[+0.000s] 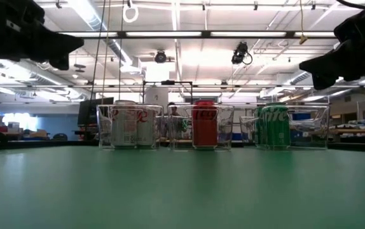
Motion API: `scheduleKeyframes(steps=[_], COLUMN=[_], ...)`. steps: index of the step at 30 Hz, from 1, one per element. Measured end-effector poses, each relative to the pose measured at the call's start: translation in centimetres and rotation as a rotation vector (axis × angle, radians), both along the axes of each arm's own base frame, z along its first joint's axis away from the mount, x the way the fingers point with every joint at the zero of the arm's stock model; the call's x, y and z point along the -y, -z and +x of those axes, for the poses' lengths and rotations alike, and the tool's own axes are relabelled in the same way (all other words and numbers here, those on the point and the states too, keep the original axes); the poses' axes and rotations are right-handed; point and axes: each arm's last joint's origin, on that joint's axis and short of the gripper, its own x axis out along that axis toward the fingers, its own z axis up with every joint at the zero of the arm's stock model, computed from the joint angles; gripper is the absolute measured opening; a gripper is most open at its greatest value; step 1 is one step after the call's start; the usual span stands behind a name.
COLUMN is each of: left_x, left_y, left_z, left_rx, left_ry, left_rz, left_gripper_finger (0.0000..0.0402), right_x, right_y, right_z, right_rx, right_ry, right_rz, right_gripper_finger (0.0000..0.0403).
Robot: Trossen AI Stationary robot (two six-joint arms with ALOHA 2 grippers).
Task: Sort soda cans
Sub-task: Return to Home Position
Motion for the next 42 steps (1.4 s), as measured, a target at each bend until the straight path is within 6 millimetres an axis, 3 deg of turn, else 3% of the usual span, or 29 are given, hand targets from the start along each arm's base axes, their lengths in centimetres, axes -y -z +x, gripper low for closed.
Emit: scheduleKeyframes(steps=[10,19,33,42], left_x=[-0.1,-0.3,-1.3,-1.3], left_y=[1.6,1.2,1.9,2.6], left_z=[0.2,0.2,0.1,0.2], left_rx=[0.011,0.057,-0.009,-0.086], left_ry=[-0.035,-0.019,-0.173,-0.178], left_rz=[0.004,0.047,0.005,-0.037], left_gripper_finger=[0.0000,0.0000,0.0011,0.0013], right_x=[0.4,1.3,2.0,2.1], right_y=[0.1,0.0,0.0,0.0], right_z=[0.0,-0.1,-0.2,-0.2], right_rx=[-0.008,-0.003,-0.003,-0.002], right_ry=[0.039,0.131,0.210,0.220], right_rz=[0.006,0.023,0.030,0.029], right_gripper_finger=[0.0000,0.0000,0.0005,0.0019])
